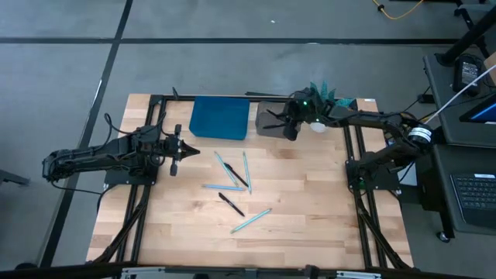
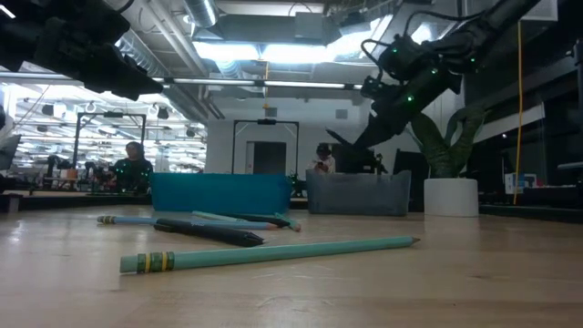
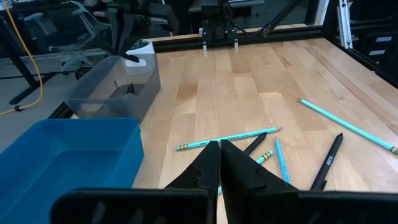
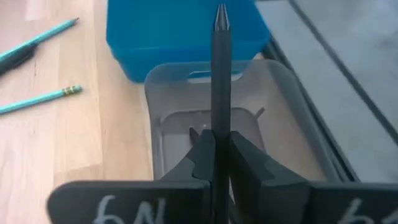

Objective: Sort pens & pencils
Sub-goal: Put the black pen into the black bin

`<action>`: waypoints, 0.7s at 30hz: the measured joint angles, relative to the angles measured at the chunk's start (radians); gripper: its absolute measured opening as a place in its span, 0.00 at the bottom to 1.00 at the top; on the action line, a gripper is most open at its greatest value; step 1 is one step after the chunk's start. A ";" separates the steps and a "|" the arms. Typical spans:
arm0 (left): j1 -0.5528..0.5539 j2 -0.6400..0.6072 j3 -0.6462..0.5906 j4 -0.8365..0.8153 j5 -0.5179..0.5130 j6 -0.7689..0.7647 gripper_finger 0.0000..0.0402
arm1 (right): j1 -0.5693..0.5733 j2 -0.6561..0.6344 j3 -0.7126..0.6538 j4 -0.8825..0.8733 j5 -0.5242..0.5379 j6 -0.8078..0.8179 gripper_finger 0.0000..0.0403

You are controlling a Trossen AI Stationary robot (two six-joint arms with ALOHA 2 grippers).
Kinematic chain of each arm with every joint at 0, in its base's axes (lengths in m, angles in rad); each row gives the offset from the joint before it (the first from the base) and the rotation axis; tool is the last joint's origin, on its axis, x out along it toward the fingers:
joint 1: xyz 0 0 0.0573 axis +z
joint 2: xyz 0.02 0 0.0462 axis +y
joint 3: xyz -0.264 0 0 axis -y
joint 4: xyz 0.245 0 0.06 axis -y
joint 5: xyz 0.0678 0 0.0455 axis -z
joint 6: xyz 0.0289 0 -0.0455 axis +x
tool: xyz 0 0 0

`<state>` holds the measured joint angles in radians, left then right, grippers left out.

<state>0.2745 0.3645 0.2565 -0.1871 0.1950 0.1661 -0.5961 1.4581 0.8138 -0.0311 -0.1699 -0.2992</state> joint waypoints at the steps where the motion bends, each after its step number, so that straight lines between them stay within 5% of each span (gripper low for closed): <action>1: 0.000 0.000 0.000 0.000 0.000 0.000 0.03 | 0.000 0.008 0.006 -0.016 -0.004 -0.004 0.07; 21: 0.000 0.000 0.000 0.000 0.000 -0.002 0.00 | 0.000 0.263 0.194 -0.296 -0.005 -0.077 0.07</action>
<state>0.2745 0.3643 0.2565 -0.1873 0.1951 0.1646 -0.5957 1.7207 1.0081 -0.3275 -0.1749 -0.3763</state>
